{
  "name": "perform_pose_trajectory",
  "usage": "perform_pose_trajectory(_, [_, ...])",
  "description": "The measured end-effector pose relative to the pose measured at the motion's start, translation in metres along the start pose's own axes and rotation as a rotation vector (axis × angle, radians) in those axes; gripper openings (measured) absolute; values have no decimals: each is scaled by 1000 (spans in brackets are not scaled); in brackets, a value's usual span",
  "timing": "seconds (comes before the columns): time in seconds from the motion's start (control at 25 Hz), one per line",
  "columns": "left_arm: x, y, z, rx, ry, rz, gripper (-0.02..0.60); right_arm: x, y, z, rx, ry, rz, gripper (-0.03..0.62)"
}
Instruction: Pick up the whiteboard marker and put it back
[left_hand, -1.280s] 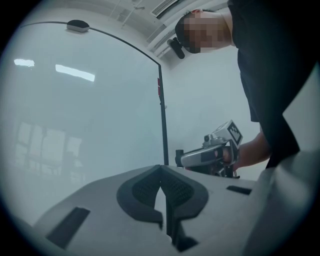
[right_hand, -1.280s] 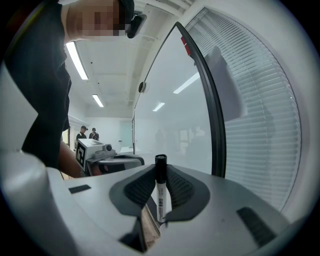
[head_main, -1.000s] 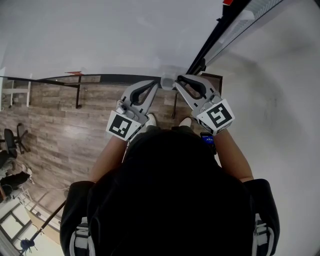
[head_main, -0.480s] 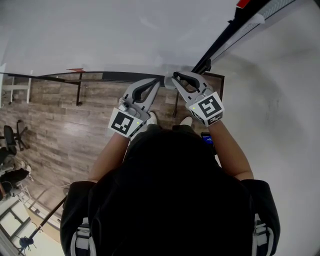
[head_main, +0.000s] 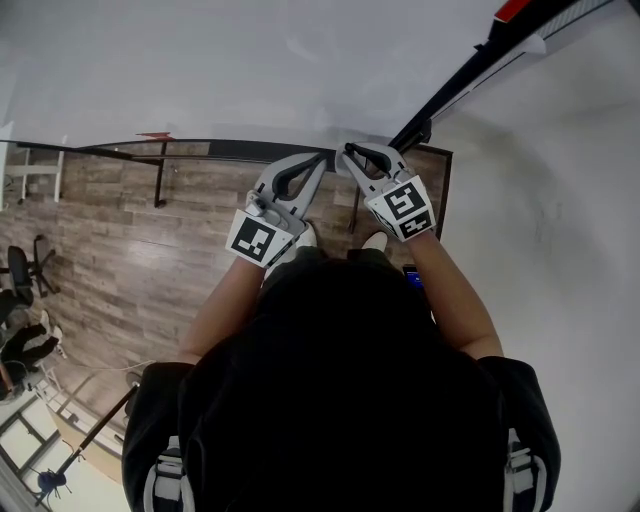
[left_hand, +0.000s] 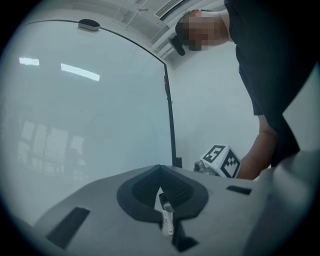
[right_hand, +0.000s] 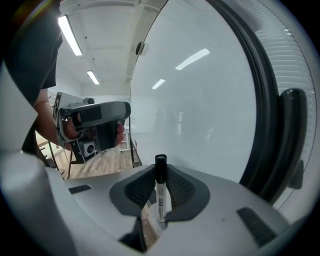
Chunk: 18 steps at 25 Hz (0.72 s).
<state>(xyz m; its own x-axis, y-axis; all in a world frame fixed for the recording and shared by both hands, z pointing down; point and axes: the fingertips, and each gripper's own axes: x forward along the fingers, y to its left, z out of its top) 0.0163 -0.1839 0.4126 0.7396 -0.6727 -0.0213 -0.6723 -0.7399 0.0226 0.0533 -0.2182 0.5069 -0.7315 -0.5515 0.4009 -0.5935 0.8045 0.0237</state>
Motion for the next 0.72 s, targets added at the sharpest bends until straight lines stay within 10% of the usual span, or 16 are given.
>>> perform_pose_trajectory(0.72, [-2, 6, 0, 2, 3, 2, 5, 28, -6, -52, 1, 133, 1, 61])
